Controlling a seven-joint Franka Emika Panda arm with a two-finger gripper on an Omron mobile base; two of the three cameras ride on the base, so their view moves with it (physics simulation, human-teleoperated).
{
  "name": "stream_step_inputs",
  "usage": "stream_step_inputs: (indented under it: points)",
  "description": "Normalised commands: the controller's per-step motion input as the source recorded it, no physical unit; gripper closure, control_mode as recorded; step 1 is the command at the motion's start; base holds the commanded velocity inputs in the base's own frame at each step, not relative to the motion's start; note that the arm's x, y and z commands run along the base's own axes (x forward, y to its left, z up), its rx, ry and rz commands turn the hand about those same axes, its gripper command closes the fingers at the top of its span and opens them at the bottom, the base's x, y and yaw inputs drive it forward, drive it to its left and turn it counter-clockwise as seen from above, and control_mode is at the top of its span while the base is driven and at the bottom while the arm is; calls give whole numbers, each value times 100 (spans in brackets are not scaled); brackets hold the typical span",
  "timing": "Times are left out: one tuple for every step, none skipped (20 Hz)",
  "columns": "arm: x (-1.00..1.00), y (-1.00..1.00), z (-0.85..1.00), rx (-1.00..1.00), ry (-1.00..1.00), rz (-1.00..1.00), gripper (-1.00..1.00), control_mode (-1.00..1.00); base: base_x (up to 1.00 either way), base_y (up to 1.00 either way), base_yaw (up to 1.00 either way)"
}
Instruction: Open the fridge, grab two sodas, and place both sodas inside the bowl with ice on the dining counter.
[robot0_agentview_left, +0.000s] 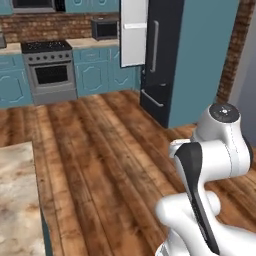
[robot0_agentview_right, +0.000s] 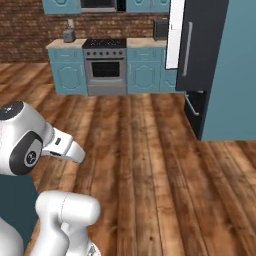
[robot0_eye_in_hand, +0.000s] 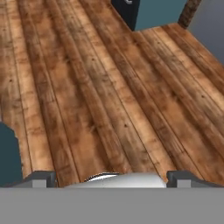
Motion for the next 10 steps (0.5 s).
stream_step_inputs:
  points:
    - [0, 0, 0, 0, 0, 0, -100, 100, 100, 34, -7]
    - [0, 0, 0, 0, 0, 0, -100, 100, 100, 35, -10]
    - [0, 0, 0, 0, 0, 0, -100, 100, 100, 37, -12]
    - [0, 0, 0, 0, 0, 0, -100, 100, 100, 42, -15]
    - [0, 0, 0, 0, 0, 0, -100, 100, 100, 48, -18]
    - [0, 0, 0, 0, 0, 0, -100, 100, 100, 52, -22]
    - [0, 0, 0, 0, 0, 0, -100, 100, 100, 56, -25]
    - [0, 0, 0, 0, 0, 0, -100, 100, 100, 61, -30]
    - [0, 0, 0, 0, 0, 0, -100, 100, 100, 62, -32]
    - [0, 0, 0, 0, 0, 0, -100, 100, 100, 63, -33]
